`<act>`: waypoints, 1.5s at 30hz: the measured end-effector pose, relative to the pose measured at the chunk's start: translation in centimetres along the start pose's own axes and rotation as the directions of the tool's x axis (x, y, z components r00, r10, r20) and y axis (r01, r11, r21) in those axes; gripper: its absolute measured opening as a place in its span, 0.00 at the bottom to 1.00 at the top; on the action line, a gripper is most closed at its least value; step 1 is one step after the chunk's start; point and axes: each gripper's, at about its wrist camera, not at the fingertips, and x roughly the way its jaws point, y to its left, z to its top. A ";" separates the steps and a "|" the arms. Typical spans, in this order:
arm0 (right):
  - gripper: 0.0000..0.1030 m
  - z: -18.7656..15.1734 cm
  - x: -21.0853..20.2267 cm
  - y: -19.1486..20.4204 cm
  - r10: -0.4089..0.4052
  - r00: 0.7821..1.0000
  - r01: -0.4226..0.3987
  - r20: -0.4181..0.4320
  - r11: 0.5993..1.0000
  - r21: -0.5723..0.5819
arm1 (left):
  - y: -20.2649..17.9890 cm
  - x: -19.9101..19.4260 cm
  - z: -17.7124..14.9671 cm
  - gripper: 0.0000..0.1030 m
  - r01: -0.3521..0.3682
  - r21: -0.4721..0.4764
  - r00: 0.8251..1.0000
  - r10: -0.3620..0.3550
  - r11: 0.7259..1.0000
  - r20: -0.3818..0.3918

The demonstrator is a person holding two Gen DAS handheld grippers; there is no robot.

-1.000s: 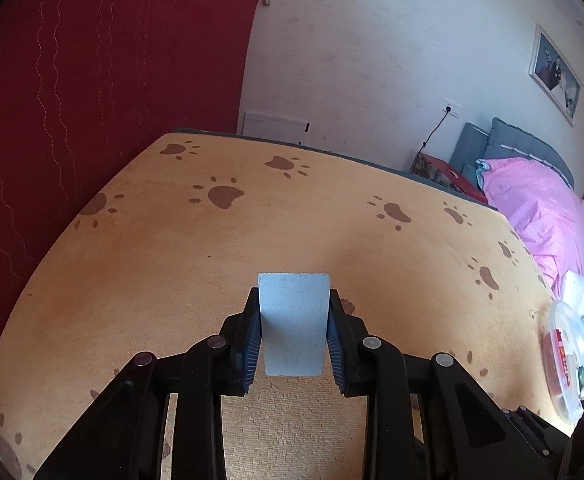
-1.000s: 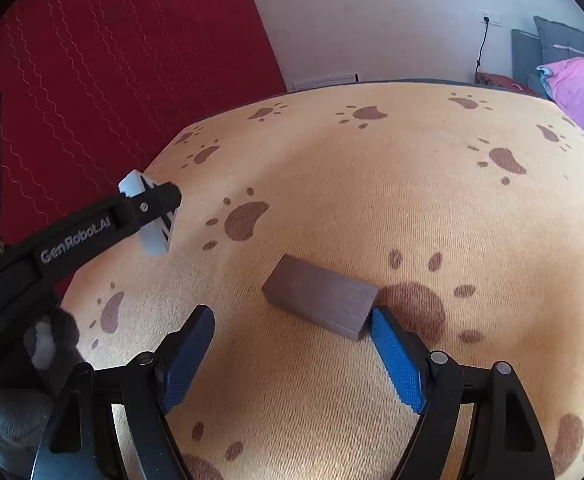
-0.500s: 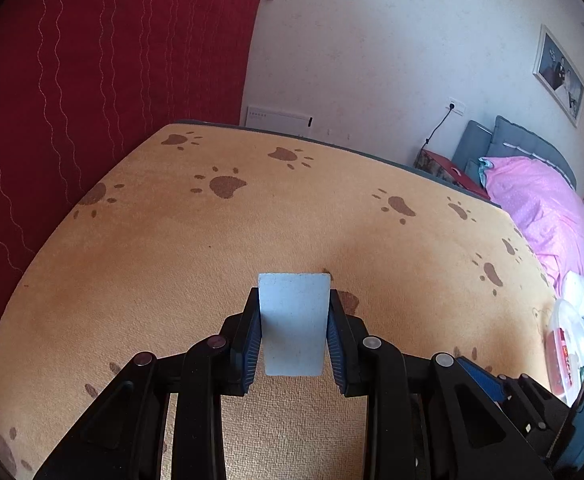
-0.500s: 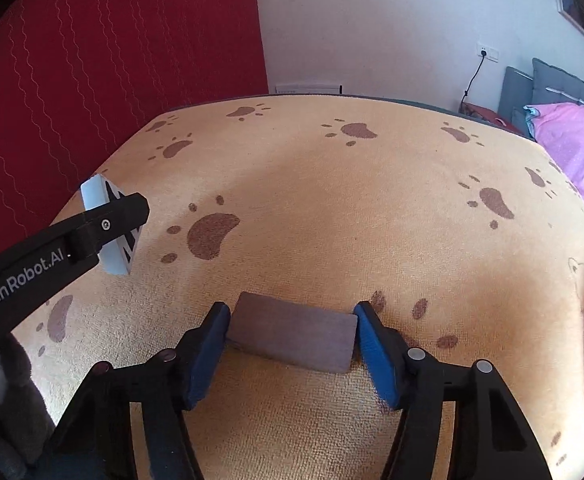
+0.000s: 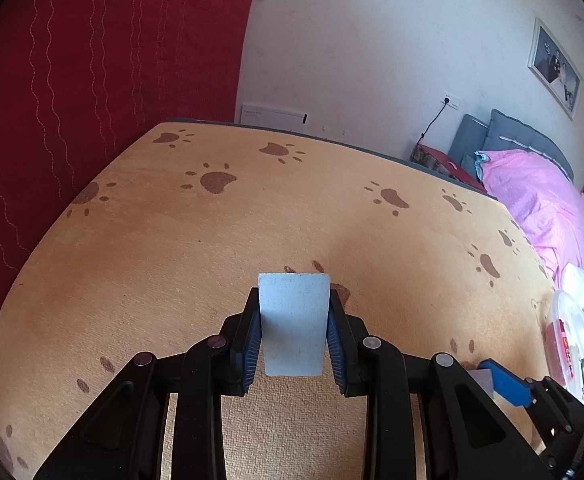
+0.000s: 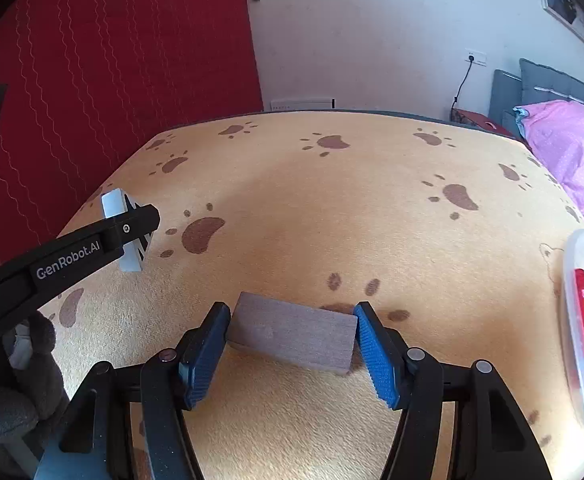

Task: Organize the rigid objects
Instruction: 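Carry the brown block into the bowl and release it with the right gripper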

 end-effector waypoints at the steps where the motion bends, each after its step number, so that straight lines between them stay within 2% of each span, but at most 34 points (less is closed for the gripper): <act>1: 0.65 -0.1 -0.2 -0.2 -0.001 1.000 0.001 0.003 1.000 0.005 | -0.2 0.0 0.0 0.29 0.003 0.004 1.000 -0.003 1.000 0.000; 11: 0.65 -1.0 -3.3 -3.3 -0.036 0.998 0.031 0.055 0.996 0.081 | -2.3 -0.5 -0.6 0.29 0.050 0.055 0.999 -0.050 0.997 -0.003; 22: 0.65 -2.0 -7.0 -7.9 -0.134 0.984 0.113 0.119 0.978 0.176 | -5.0 -1.3 -1.8 0.29 0.108 0.126 0.994 -0.106 0.986 -0.016; 35: 0.65 -3.4 -10.4 -15.0 -0.302 0.944 0.244 0.133 0.910 0.335 | -6.9 -1.9 -2.9 0.29 0.142 0.177 0.990 -0.139 0.974 -0.029; 45: 0.65 -4.1 -11.8 -19.5 -0.389 0.912 0.306 0.127 0.856 0.417 | -8.0 -2.1 -3.7 0.29 0.159 0.209 0.987 -0.154 0.965 -0.041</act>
